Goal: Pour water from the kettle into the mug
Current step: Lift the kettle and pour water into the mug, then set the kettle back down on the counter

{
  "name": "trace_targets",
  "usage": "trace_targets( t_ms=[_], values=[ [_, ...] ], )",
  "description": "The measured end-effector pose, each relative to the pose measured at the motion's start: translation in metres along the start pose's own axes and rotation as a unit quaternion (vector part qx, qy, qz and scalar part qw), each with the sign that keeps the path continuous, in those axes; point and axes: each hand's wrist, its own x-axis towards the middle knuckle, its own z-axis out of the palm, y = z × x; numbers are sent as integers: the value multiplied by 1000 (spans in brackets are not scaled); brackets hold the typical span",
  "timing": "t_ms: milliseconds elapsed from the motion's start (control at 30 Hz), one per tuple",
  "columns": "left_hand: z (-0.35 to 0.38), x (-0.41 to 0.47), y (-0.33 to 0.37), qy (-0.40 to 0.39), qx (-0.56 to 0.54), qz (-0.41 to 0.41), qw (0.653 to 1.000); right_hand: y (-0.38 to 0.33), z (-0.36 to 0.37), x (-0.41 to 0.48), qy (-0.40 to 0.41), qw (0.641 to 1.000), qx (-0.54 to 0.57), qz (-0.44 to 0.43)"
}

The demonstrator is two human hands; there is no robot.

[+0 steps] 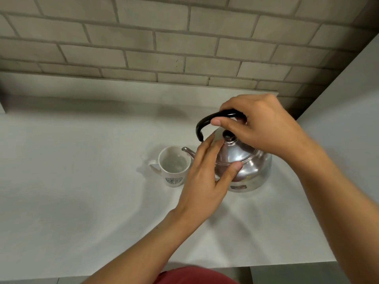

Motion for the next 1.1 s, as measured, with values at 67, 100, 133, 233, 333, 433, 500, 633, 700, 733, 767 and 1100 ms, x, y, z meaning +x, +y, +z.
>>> trace_targets(
  t_ms=[67,100,133,233,333,433,500,633,700,733,767,1100],
  values=[
    [-4,-2,-4,38,12,16,999,8,5,-13,44,998,29,22],
    [-6,-2,-6,64,11,23,998,11,8,-19,65,997,38,31],
    [-8,-1,-6,88,7,25,996,14,11,-25,83,995,48,39],
    [-15,12,-4,122,0,8,992,20,20,-39,117,988,79,57],
    [-21,30,-1,69,12,-23,997,26,27,-47,137,983,102,68],
    [-26,47,2,21,60,-9,998,32,33,-51,153,977,125,78],
    [-26,56,4,17,87,9,996,37,36,-51,164,972,144,87],
    [-24,75,2,19,106,20,994,51,42,-42,156,967,173,104],
    [-23,88,-3,18,106,25,994,62,47,-34,141,968,172,115],
    [-22,96,-6,21,107,29,994,69,51,-30,134,969,169,124],
    [-22,105,-11,26,111,33,993,77,56,-26,129,968,163,138],
    [-20,211,-61,42,166,45,984,162,110,30,33,959,190,207]
  ],
)
